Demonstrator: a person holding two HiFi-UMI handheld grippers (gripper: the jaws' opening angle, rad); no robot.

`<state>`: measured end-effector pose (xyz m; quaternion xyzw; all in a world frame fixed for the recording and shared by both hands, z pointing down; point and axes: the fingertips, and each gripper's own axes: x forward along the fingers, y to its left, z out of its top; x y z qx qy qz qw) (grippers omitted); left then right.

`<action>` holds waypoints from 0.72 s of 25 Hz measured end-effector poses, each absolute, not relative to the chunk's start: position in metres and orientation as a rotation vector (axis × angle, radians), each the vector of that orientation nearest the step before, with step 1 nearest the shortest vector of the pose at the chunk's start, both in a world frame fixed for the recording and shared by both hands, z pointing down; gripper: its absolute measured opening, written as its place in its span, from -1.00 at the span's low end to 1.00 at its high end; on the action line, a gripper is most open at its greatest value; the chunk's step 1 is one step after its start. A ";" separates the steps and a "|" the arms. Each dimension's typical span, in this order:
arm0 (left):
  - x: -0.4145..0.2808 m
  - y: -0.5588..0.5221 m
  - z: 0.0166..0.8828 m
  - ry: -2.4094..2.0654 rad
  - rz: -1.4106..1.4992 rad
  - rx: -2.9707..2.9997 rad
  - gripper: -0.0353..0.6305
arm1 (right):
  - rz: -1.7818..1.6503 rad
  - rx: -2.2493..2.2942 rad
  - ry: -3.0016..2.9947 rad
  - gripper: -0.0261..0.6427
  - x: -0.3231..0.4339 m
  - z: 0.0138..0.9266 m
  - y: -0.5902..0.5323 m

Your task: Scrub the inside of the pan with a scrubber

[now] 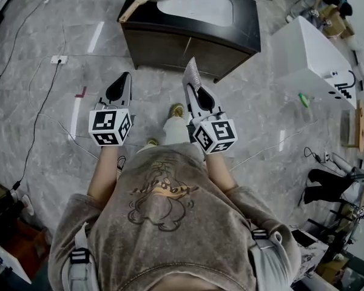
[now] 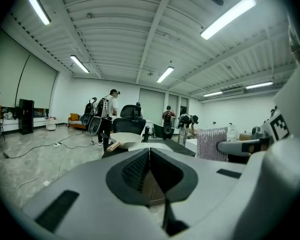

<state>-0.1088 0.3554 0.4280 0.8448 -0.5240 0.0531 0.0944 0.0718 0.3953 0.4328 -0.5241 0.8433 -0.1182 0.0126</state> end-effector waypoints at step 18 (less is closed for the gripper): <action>-0.115 0.253 0.432 -1.547 0.141 2.507 -0.84 | -0.367 -1.616 2.631 -0.67 0.060 0.437 0.289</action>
